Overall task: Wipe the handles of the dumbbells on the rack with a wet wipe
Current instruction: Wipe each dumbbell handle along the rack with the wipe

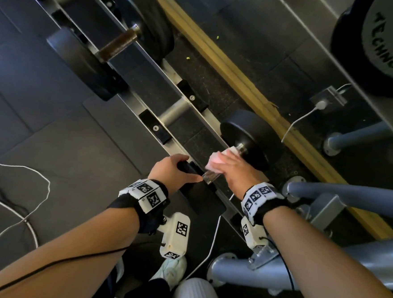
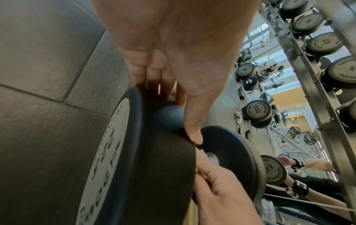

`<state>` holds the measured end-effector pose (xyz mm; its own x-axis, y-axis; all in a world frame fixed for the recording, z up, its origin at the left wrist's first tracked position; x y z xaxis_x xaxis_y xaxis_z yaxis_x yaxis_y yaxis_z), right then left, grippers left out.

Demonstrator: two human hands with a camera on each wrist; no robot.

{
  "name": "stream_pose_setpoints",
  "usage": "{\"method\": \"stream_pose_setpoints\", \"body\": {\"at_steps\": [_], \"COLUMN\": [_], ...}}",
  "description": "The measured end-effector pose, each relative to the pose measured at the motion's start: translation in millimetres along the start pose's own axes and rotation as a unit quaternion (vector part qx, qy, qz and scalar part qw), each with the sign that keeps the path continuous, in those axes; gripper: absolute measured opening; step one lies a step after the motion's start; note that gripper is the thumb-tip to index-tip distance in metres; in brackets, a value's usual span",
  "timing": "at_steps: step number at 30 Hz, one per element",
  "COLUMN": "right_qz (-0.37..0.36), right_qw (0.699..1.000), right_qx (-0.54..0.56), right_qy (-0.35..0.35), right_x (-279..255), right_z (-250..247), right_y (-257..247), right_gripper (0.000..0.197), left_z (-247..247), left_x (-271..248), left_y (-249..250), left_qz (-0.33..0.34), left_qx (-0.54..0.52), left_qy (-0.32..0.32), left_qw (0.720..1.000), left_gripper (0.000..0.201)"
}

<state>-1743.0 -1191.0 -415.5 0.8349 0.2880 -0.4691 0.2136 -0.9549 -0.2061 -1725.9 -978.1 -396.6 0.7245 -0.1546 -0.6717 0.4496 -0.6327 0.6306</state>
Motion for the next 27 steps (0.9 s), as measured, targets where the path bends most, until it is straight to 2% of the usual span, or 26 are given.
{"method": "stream_pose_setpoints", "body": {"at_steps": [3,5,7,8,10,13,14,17,20,21,23,25,27], "right_qz": [-0.047,-0.039,-0.017,-0.009,0.033,0.090,0.071,-0.044,-0.092,-0.090,-0.025,0.051,0.052], "right_qw": [0.994,0.992,0.995,0.996,0.994,0.990,0.991,0.995,0.991,0.991,0.993,0.993,0.994], "right_qx": [-0.076,-0.066,-0.059,-0.077,-0.104,-0.107,-0.108,-0.082,-0.074,-0.086,-0.116,-0.111,-0.092], "right_qy": [-0.071,-0.096,-0.079,-0.041,-0.001,-0.025,-0.031,-0.043,-0.067,-0.057,-0.021,-0.004,-0.006], "right_x": [-3,-5,-5,-2,0,0,-1,-12,-17,-14,-6,-1,0], "right_z": [6,9,6,4,4,7,9,15,8,3,-7,-10,-5], "right_y": [-6,-1,3,4,7,8,6,0,-2,-2,4,15,17], "right_gripper": [0.068,0.073,0.063,0.063,0.078,0.090,0.092,0.085,0.083,0.078,0.073,0.082,0.086], "left_z": [11,15,17,18,20,26,27,29,28,28,27,24,21], "left_x": [-5,-6,-5,-4,-3,-3,-3,-2,-2,-2,-2,-2,0], "left_y": [-6,-8,-7,-6,-5,-5,-6,-7,-7,-7,-7,-8,-8], "left_qz": [0.010,0.017,0.021,0.022,0.022,0.022,0.024,0.026,0.027,0.027,0.025,0.020,0.017], "left_qx": [-0.053,-0.059,-0.053,-0.048,-0.026,0.025,0.034,0.050,0.055,0.057,0.060,0.060,0.065], "left_qy": [0.003,0.001,-0.003,-0.004,-0.007,-0.012,-0.011,-0.015,-0.016,-0.018,-0.027,-0.045,-0.064], "left_qw": [0.999,0.998,0.998,0.999,0.999,0.999,0.999,0.998,0.998,0.998,0.998,0.997,0.996], "left_gripper": [0.075,0.079,0.091,0.099,0.115,0.130,0.132,0.141,0.144,0.145,0.145,0.147,0.148]}}
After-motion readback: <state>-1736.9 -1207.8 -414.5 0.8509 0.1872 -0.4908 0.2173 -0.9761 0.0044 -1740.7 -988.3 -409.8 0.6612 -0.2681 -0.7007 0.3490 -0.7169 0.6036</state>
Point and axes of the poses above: each hand's wrist, its own x-axis towards the middle knuckle, its own z-axis out of the palm, y = z × x, the point moved 1 cm from there along x, towards the middle knuckle, and after that the axes turned 9 degrees about -x, right-handed, at the moved point
